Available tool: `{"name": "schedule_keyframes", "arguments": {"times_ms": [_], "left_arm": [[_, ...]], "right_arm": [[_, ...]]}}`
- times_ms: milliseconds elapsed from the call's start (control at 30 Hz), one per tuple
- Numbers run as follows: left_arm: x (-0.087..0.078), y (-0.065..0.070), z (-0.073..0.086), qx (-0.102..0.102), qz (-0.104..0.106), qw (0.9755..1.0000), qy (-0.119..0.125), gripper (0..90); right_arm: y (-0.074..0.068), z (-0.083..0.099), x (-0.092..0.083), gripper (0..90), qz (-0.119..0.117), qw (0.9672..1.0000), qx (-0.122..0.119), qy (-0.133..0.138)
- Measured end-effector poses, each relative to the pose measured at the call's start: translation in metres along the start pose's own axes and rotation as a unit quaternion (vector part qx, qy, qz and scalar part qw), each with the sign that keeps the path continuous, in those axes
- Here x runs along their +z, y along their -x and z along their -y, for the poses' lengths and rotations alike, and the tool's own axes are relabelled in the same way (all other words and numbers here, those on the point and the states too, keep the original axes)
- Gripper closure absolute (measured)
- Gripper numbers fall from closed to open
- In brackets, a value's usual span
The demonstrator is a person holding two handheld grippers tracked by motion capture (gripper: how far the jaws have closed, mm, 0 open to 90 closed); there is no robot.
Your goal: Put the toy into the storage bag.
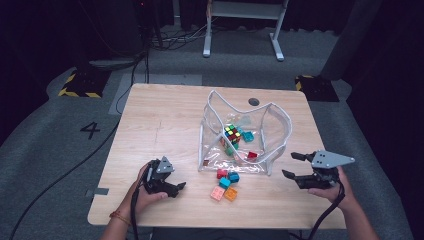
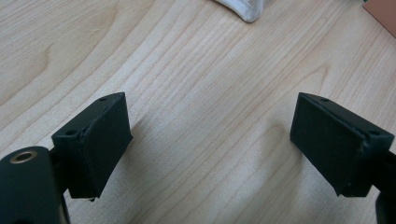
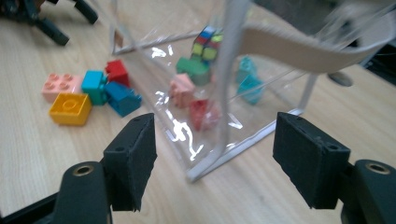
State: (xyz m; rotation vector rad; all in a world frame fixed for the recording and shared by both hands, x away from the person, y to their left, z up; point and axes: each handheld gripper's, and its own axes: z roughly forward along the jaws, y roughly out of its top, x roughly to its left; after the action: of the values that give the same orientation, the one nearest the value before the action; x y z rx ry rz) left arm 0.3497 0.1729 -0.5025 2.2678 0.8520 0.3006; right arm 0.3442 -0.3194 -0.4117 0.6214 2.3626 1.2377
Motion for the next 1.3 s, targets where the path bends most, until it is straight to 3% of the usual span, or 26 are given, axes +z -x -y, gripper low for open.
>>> {"name": "schedule_keyframes", "arguments": {"times_ms": [200,333,433,700,800,933,967,1067,1200,1233,1300], "left_arm": [[0.0,0.0,0.0,0.0,0.0,1.0,0.0,12.4],[0.0,0.001,0.0,-0.003,-0.001,1.0,0.001,12.5],[0.0,0.001,0.0,-0.003,0.0,1.0,0.001,12.4],[0.0,0.0,0.0,-0.002,-0.001,1.0,0.001,12.5],[0.0,0.0,0.0,-0.002,-0.001,1.0,0.001,12.4],[0.0,0.0,0.0,-0.003,-0.001,1.0,0.001,12.4],[0.0,0.0,0.0,-0.003,-0.001,1.0,0.001,12.5],[0.0,0.0,0.0,-0.002,-0.001,1.0,0.001,12.4],[0.0,0.0,0.0,-0.002,-0.001,1.0,0.001,12.5],[0.0,0.0,0.0,-0.003,0.0,1.0,0.001,12.5],[0.0,0.0,0.0,-0.003,0.0,1.0,0.001,12.5]], "right_arm": [[-0.018,0.011,0.021,34.2,-0.036,0.9993,0.008,-0.008],[-0.034,0.013,0.039,34.5,-0.064,0.9977,-0.006,-0.019],[-0.049,0.013,0.053,34.7,-0.09,0.9956,-0.004,-0.027],[-0.081,0.01,0.09,36.7,-0.142,0.9885,-0.03,-0.043],[-0.092,0.007,0.099,38.7,-0.158,0.9858,-0.026,-0.05],[-0.101,0.006,0.113,39.0,-0.166,0.9834,-0.042,-0.061],[-0.104,0.005,0.114,38.9,-0.163,0.9836,-0.028,-0.073],[-0.109,0.004,0.122,38.9,-0.165,0.9829,-0.03,-0.077],[-0.111,0.002,0.134,40.5,-0.154,0.9838,-0.057,-0.071],[-0.112,0.003,0.133,41.6,-0.156,0.9839,-0.041,-0.077],[-0.111,0.003,0.135,44.0,-0.159,0.9838,-0.035,-0.075]]}}
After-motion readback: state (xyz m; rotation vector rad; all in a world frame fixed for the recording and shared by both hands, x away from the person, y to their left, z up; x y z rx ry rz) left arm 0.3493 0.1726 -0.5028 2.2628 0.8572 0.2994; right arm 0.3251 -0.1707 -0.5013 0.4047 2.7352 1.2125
